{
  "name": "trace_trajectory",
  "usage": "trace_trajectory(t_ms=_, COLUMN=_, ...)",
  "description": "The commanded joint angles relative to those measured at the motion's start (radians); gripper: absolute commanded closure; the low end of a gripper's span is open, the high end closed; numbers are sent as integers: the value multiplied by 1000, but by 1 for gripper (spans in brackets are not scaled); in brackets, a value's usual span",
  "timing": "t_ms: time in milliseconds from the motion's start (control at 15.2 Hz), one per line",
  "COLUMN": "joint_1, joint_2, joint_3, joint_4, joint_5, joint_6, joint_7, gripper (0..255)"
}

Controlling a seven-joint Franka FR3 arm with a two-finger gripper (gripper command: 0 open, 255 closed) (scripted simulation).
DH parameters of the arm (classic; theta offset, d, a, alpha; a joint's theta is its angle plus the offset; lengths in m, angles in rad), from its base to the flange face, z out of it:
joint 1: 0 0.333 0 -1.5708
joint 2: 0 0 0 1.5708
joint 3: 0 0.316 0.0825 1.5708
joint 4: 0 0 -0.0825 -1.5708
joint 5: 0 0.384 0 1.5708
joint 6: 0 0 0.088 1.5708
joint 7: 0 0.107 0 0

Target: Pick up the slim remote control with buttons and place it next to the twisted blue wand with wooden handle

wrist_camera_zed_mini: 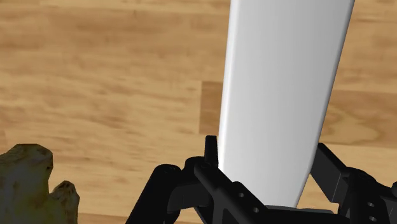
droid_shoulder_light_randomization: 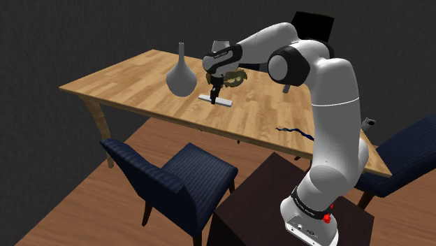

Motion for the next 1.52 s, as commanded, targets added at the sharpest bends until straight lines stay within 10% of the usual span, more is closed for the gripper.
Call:
trace_trajectory(t_ms=0, joint_1=0, joint_2=-6, joint_3=-1, joint_4=4, joint_5=-1, joint_6=-10, joint_7=1, gripper=255)
trace_trajectory(t_ms=1254, joint_1=1, joint_2=-78, joint_3=-11, joint_4=140, joint_5=-19, joint_6=-217, joint_7=12, gripper=255)
trace_trajectory(t_ms=1452, joint_1=9, joint_2=-209, joint_3=-24, joint_4=-56, joint_5=-40, joint_6=-150, joint_7=-3, gripper=255)
